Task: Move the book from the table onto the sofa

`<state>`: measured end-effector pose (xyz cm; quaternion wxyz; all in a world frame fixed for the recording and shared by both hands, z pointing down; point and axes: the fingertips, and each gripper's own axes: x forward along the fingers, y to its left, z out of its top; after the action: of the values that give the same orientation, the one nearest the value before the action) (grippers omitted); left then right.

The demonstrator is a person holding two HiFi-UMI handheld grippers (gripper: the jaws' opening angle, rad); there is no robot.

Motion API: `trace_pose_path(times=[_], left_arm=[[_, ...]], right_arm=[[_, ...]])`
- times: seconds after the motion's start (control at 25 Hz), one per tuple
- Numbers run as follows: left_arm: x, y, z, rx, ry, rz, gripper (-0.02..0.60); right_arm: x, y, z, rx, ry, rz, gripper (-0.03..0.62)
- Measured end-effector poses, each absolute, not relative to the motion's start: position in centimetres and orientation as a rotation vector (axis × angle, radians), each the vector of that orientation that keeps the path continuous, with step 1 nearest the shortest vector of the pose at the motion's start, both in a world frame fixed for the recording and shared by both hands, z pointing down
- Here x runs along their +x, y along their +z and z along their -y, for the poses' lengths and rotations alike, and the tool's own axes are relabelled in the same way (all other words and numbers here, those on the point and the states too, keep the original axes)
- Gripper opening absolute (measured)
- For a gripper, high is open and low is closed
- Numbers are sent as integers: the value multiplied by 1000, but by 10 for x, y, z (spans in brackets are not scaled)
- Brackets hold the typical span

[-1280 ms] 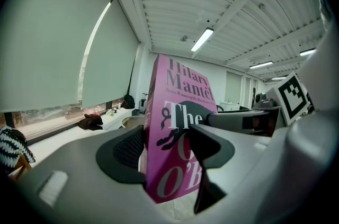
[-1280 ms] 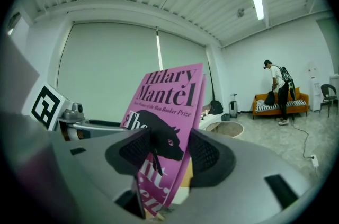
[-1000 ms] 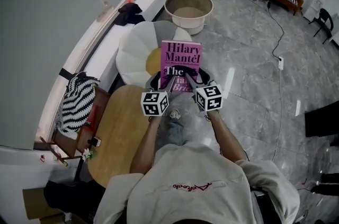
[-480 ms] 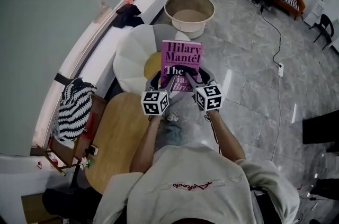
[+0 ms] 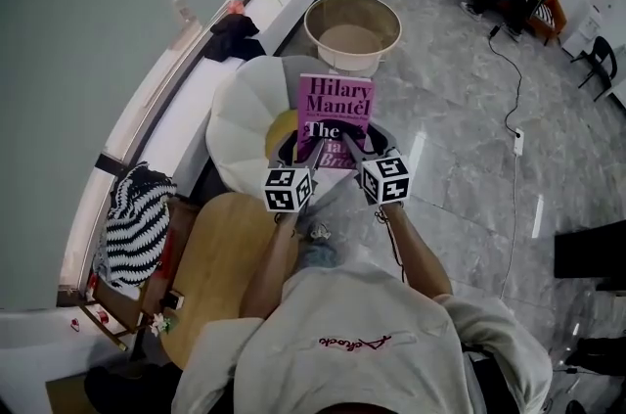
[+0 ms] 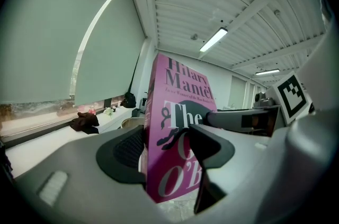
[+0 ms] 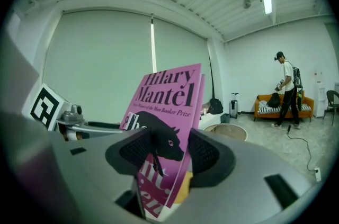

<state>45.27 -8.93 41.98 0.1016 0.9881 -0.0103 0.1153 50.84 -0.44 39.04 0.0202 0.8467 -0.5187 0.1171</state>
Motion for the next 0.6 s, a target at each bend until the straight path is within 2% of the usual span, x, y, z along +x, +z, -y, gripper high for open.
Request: trace_pose_path(times=[0.6], left_arm=[[552, 406, 195, 2932, 330, 28, 273]], right_arm=[[607, 378, 110, 2635, 340, 1614, 227]])
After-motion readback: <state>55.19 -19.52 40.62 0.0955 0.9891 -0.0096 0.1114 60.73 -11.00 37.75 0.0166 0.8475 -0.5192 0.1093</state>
